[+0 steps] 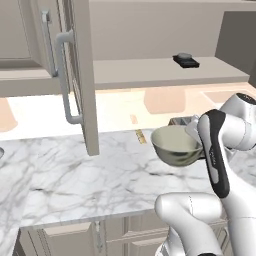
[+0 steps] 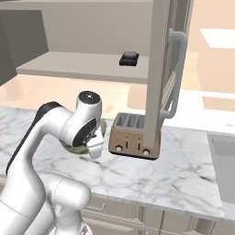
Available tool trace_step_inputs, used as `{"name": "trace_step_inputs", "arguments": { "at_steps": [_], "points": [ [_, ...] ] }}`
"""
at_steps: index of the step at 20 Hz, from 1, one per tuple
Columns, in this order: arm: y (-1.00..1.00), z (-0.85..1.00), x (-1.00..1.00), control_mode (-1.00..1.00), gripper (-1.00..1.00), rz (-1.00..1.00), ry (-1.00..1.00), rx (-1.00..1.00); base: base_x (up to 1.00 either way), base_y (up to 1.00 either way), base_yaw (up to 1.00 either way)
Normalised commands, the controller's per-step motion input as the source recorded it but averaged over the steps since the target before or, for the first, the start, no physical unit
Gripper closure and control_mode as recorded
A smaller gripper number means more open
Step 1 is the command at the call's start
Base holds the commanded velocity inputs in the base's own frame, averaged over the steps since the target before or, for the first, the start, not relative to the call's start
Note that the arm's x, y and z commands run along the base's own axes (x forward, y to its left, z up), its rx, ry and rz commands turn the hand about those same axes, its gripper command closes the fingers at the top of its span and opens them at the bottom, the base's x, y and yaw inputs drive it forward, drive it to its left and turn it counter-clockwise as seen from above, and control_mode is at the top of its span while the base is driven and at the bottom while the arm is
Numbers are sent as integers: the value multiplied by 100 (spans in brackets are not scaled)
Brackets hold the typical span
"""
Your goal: Pick the mug and place it in the sink. Pick the bowl and place it in the open cabinet and then close the cabinet.
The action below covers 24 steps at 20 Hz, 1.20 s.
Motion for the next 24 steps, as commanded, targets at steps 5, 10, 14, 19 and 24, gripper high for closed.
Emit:
{"name": "trace_step_inputs", "arguments": {
  "at_steps": [5, 10, 14, 19, 24],
  "points": [
    [11, 6, -13, -100, 100, -10, 0, 0, 0, 0, 0],
    [6, 52, -37, -100, 100, -22, -4, 1, 0, 0, 0],
    [0, 70, -55, -100, 100, -18, -16, 0, 0, 0, 0],
    [1, 69, -55, -100, 100, -17, -21, 0, 0, 0, 0],
    [10, 72, -47, -100, 100, -17, -26, 0, 0, 0, 0]
  ]
}}
